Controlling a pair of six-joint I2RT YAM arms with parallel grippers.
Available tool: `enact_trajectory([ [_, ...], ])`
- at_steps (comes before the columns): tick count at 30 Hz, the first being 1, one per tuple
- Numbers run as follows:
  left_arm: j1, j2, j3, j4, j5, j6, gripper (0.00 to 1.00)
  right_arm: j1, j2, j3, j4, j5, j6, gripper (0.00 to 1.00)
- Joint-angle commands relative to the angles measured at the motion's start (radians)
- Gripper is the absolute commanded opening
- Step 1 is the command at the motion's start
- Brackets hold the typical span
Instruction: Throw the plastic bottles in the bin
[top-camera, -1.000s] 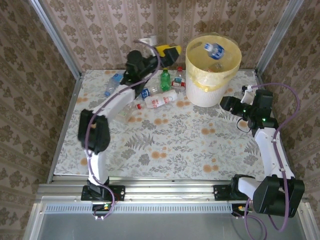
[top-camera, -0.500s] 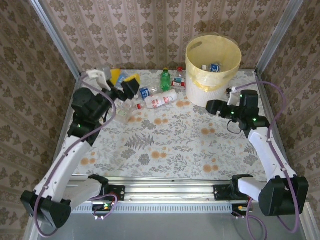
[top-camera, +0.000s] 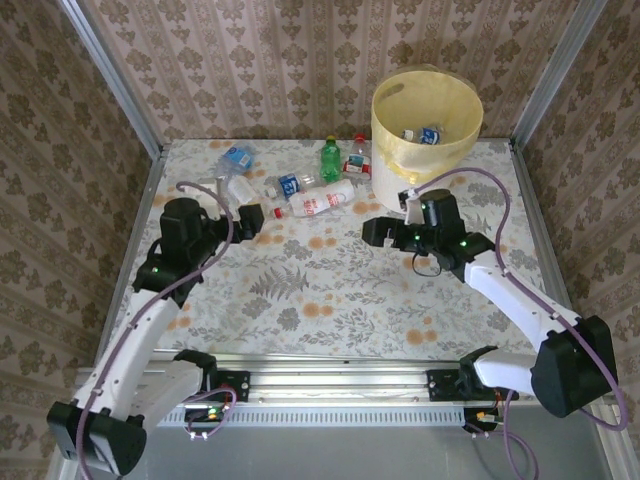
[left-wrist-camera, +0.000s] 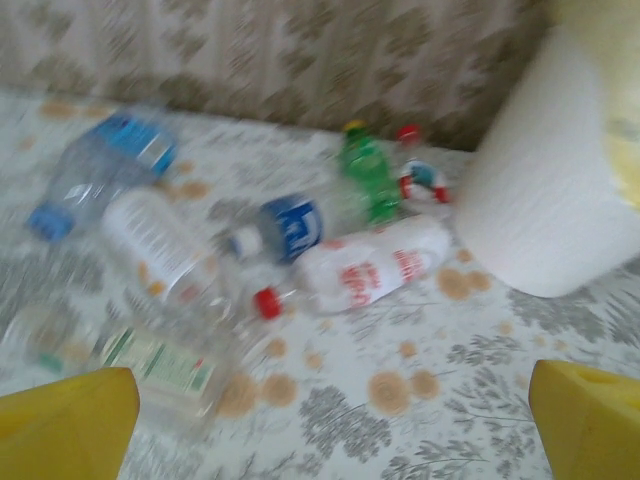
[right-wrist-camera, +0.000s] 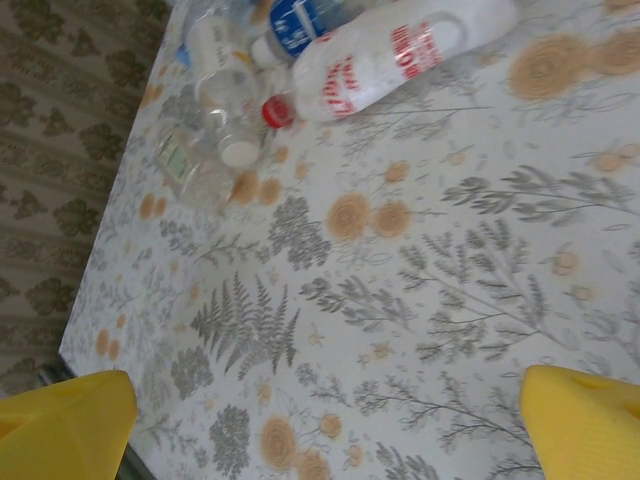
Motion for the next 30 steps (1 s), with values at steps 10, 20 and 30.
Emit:
enact_trajectory([
  [10, 0.246, 0.274, -0.144, 0.193, 0.173, -0.386, 0.97, 0.114, -0.120, -0.052, 0.094, 0.051, -0.082, 1.00],
  [20, 0.188, 0.525, -0.034, 0.197, 0.065, -0.419, 0.94, 0.131, -0.188, -0.086, 0.051, 0.075, -0.112, 1.00],
  [30, 0.125, 0.681, 0.070, 0.153, -0.023, -0.407, 0.92, 0.131, -0.210, -0.109, 0.052, 0.064, -0.114, 1.00],
])
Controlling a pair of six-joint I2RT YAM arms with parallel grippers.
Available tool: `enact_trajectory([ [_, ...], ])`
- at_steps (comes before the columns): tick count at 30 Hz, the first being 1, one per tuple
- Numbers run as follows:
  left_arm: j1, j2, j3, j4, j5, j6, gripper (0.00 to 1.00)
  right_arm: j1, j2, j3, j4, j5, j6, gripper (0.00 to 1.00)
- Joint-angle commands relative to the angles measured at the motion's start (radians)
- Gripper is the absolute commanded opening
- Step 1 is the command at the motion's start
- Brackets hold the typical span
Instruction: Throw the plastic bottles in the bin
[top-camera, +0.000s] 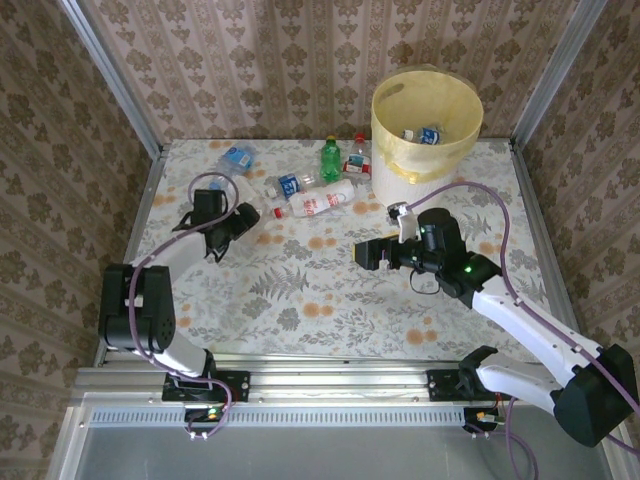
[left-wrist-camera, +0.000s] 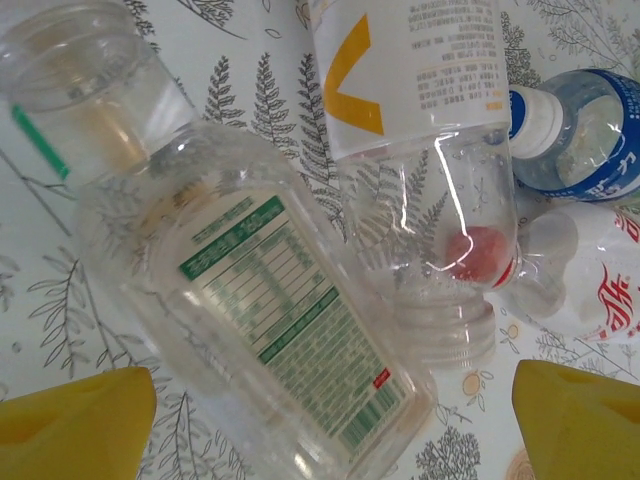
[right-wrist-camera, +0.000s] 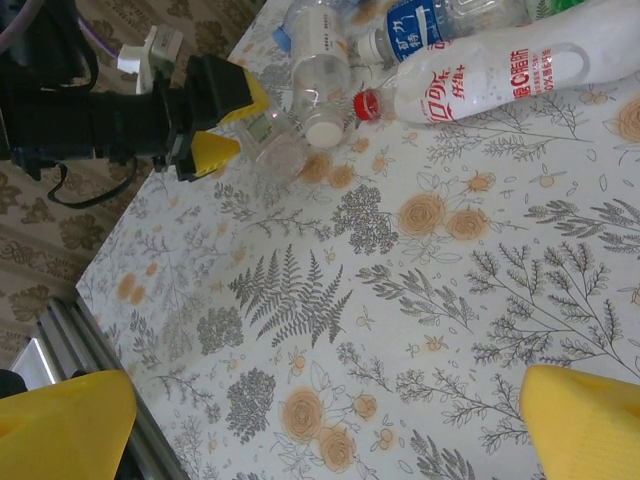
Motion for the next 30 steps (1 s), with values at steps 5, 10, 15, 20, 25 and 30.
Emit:
enact_trajectory([
  [5, -0.007, 0.078, 0.058, -0.071, -0.074, 0.007, 0.89, 0.006, -0.034, -0.019, -0.009, 0.018, -0.026, 1.00],
  [10, -0.009, 0.116, 0.061, -0.099, -0.104, 0.033, 0.86, 0.006, -0.032, -0.026, -0.007, 0.017, -0.030, 1.00],
  [15, -0.009, 0.137, 0.055, -0.098, -0.109, 0.054, 0.70, 0.006, -0.017, -0.032, 0.006, -0.008, -0.032, 1.00],
  [20, -0.009, 0.097, 0.031, -0.091, -0.106, 0.082, 0.57, 0.006, -0.008, -0.030, 0.003, -0.008, -0.035, 1.00],
  [25, -0.012, 0.015, -0.008, -0.085, -0.082, 0.110, 0.48, 0.006, -0.002, -0.027, 0.004, -0.002, -0.034, 1.00],
  [30, -0.013, -0.091, -0.055, -0.093, -0.081, 0.144, 0.43, 0.007, 0.008, -0.029, 0.009, 0.000, -0.030, 1.00],
])
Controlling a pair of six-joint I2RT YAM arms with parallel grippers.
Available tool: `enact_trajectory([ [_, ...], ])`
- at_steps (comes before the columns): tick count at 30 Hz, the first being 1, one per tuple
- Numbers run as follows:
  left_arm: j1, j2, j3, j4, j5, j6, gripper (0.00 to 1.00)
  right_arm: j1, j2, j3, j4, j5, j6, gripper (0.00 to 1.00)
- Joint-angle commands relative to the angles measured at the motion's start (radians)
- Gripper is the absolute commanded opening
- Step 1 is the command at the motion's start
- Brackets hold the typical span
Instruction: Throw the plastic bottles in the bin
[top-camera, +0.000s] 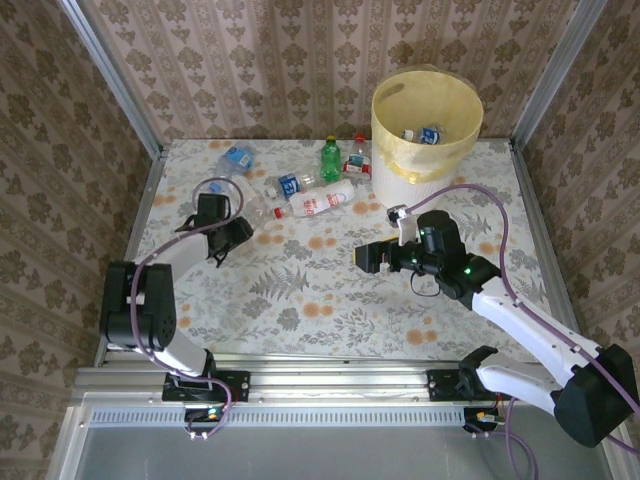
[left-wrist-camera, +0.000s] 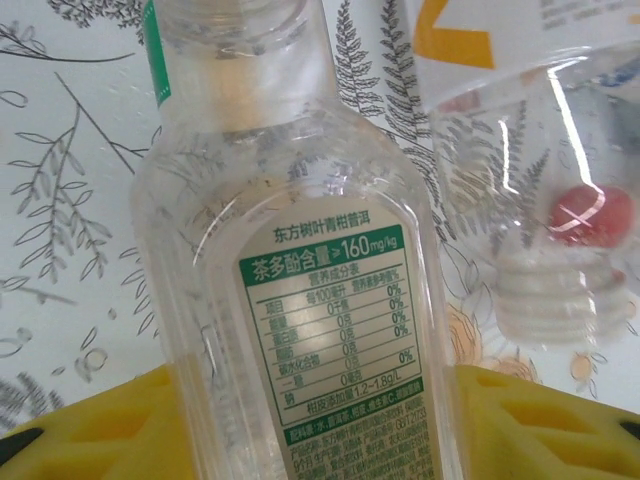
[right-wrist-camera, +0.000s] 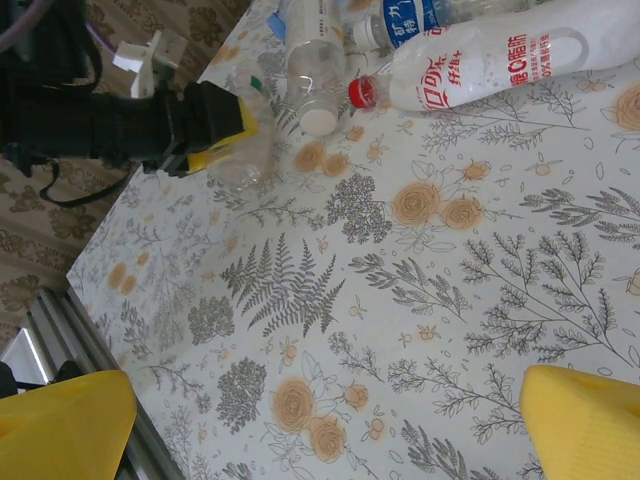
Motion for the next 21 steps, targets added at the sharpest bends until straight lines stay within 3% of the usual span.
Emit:
enact_trajectory([
  [1, -0.003, -0.092, -0.030, -0.023, 0.000, 0.057, 0.43, 0.006, 0.007, -0.011, 0.008, 0.002, -0.011, 1.00],
  [10, -0.025, -0.369, -0.143, 0.020, 0.046, 0.168, 0.37, 0.007, -0.012, 0.010, -0.018, 0.004, -0.036, 1.00],
  [21, -0.216, -0.654, -0.187, 0.127, 0.089, 0.365, 0.40, 0.004, -0.033, 0.071, -0.021, -0.073, -0.019, 1.00],
])
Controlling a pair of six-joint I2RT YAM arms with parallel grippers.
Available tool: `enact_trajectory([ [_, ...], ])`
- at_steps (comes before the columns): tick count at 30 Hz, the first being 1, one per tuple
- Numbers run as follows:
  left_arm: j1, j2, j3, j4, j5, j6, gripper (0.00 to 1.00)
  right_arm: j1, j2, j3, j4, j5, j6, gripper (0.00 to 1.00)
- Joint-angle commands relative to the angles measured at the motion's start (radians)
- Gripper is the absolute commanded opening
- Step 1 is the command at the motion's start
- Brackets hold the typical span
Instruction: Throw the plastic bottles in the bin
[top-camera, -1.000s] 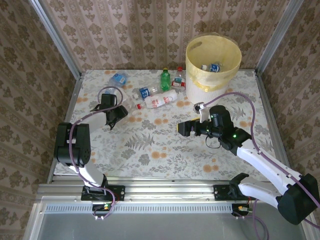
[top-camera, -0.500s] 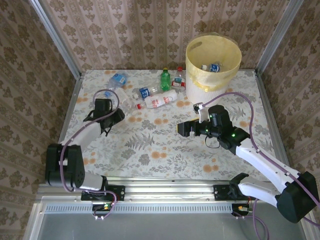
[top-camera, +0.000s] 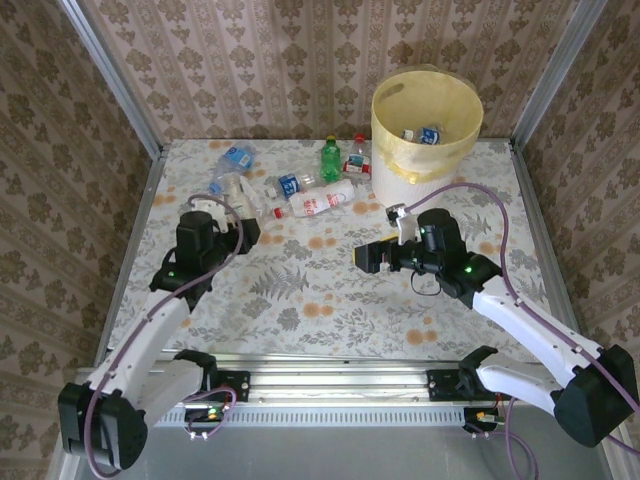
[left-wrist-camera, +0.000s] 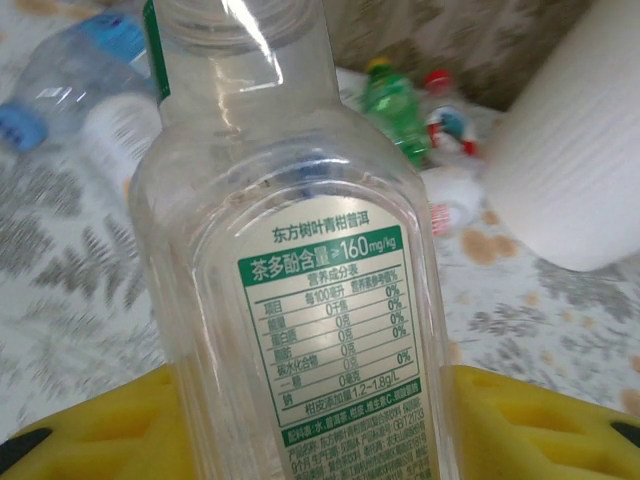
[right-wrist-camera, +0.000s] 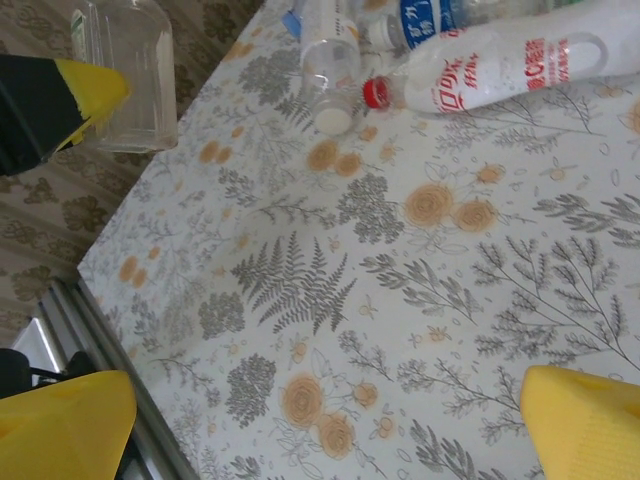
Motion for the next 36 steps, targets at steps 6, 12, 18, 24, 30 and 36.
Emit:
enact_trajectory([
  [6, -0.206, -0.049, -0.004, 0.127, 0.050, 0.200, 0.39, 0.003, -0.062, 0.064, -0.003, -0.046, 0.021, 1.00],
  [12, -0.321, -0.036, 0.025, 0.157, 0.067, 0.269, 0.39, 0.003, -0.062, 0.067, 0.046, -0.096, 0.057, 1.00],
  [18, -0.404, 0.000, 0.066, 0.159, 0.093, 0.301, 0.39, 0.003, -0.050, 0.060, 0.129, -0.167, 0.100, 1.00],
  [24, -0.454, 0.050, 0.082, 0.186, 0.107, 0.305, 0.38, 0.006, -0.028, 0.053, 0.201, -0.215, 0.134, 1.00],
  [30, -0.492, 0.097, 0.111, 0.193, 0.137, 0.308, 0.38, 0.009, -0.006, 0.044, 0.258, -0.232, 0.158, 1.00],
  [36, -0.511, 0.127, 0.120, 0.221, 0.166, 0.302, 0.37, 0.024, 0.028, 0.043, 0.283, -0.242, 0.166, 1.00],
])
